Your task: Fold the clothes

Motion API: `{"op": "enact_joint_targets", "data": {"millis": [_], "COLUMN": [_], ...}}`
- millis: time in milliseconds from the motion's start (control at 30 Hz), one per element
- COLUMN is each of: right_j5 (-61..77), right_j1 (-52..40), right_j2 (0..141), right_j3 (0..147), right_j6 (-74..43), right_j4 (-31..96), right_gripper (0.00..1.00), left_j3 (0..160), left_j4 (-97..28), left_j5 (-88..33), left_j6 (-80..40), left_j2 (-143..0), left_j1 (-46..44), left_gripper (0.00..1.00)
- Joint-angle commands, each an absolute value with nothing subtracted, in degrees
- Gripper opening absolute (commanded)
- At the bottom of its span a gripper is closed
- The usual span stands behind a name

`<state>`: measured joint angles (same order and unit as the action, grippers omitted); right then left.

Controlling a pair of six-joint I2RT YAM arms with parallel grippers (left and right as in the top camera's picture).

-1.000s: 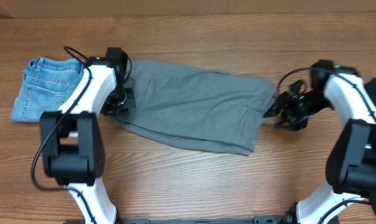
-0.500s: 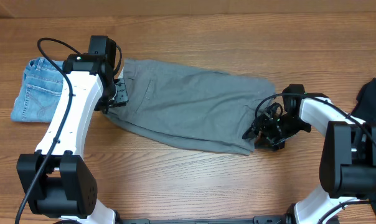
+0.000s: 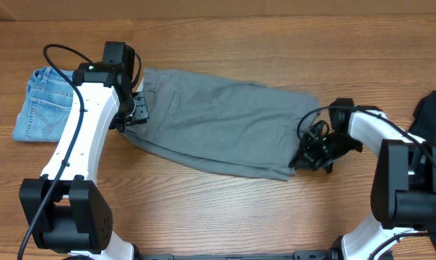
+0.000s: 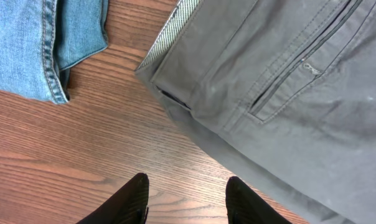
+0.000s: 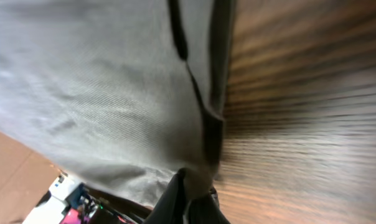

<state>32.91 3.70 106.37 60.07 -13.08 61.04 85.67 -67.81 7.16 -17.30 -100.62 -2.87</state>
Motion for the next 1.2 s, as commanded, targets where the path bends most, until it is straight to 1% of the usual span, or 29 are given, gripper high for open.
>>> {"op": "enact_joint_targets", "data": {"millis": [0, 167, 267, 333, 467, 600, 733, 833, 1000, 1167], "right_j5": [30.52, 28.14, 26.94, 27.0, 27.03, 27.05, 28.16, 28.73, 28.71, 28.51], "right_j1": [5.04, 5.02, 5.02, 5.04, 5.52, 7.62, 10.76, 11.33, 11.2, 11.22], "right_j2": [101.43, 98.37, 97.82, 97.82, 97.82, 97.82, 97.82, 97.82, 97.82, 97.82], "right_j3": [66.41, 71.72, 73.1, 73.6, 74.11, 76.49, 79.83, 80.62, 80.62, 80.62], "right_j6": [-10.66, -10.46, -10.7, -10.83, -12.49, -13.89, -15.03, -14.76, -14.59, -13.47], "right_j4": [63.35, 67.24, 67.05, 66.41, 64.16, 62.78, 63.2, 63.57, 63.55, 63.59], "right_gripper": [0.04, 0.04, 0.04, 0.04, 0.04, 0.04, 0.04, 0.04, 0.04, 0.04], "left_j3": [86.63, 86.48, 85.45, 83.81, 79.09, 72.97, 67.53, 64.93, 63.24, 61.54], "left_j4": [-68.16, -68.64, -68.9, -68.29, -65.49, -59.81, -54.43, -50.17, -45.25, -44.05], "left_j5": [8.08, 8.05, 8.05, 8.08, 8.08, 7.68, 3.95, -0.1, -4.82, -7.57], "left_j6": [-15.49, -15.38, -15.42, -15.46, -16.82, -17.85, -18.04, -18.11, -23.07, -27.68], "left_j2": [-100.01, -100.01, -100.01, -100.01, -100.01, -100.01, -100.01, -100.01, -100.01, -100.01], "left_j1": [-2.55, -2.55, -2.55, -2.52, -2.07, -0.64, 0.23, 0.25, 0.25, 0.25], "left_gripper": [0.44, 0.45, 0.45, 0.47, 0.5, 0.52, 0.54, 0.55, 0.57, 0.59]}}
